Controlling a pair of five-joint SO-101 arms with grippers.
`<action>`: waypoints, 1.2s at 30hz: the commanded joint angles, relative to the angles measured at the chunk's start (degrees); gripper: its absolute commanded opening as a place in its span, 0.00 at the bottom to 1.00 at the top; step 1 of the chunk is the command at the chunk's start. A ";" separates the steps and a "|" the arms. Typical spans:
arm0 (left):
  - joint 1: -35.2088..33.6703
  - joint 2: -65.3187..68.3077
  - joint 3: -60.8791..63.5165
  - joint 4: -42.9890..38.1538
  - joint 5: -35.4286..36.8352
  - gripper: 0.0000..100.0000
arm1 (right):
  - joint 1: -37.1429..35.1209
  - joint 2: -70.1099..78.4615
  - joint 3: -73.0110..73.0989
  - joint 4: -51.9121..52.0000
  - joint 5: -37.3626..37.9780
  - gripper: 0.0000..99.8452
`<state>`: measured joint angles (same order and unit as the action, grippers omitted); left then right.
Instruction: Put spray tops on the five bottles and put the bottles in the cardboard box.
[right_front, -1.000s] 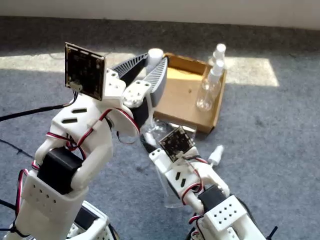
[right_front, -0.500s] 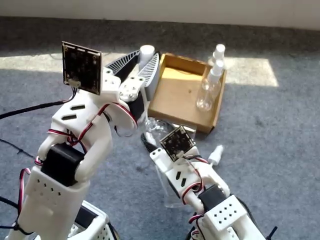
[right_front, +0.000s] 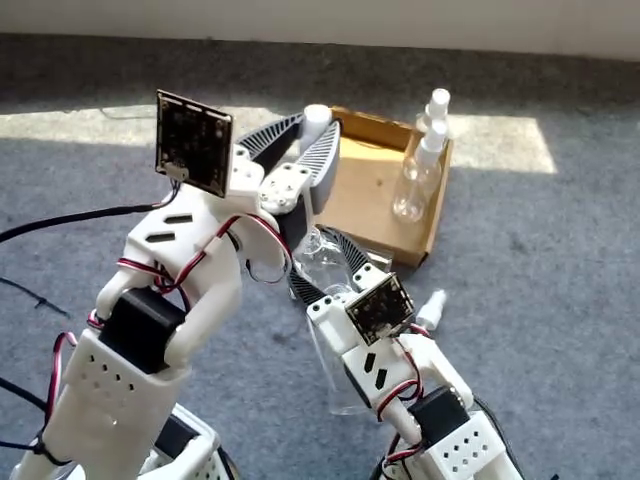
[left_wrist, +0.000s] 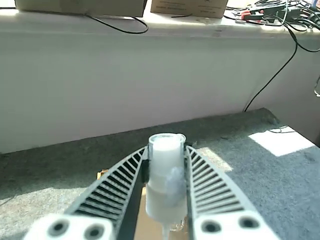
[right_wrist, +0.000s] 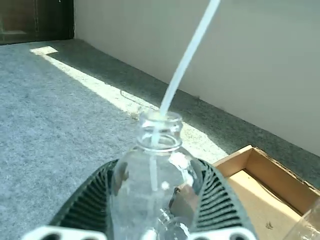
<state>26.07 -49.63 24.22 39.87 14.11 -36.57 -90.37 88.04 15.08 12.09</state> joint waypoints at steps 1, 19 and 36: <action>3.74 -0.66 1.27 2.55 0.70 0.00 | 1.01 -1.01 -1.01 0.13 -0.44 0.00; 2.95 -0.84 11.12 8.79 0.62 0.07 | 6.81 -1.36 -1.19 0.22 -8.35 0.00; -0.66 -10.59 2.07 10.73 -9.49 0.16 | 6.64 -1.36 -1.10 -0.04 -8.44 0.00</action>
<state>28.35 -59.47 29.41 50.33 5.14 -30.51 -90.90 88.13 15.34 4.26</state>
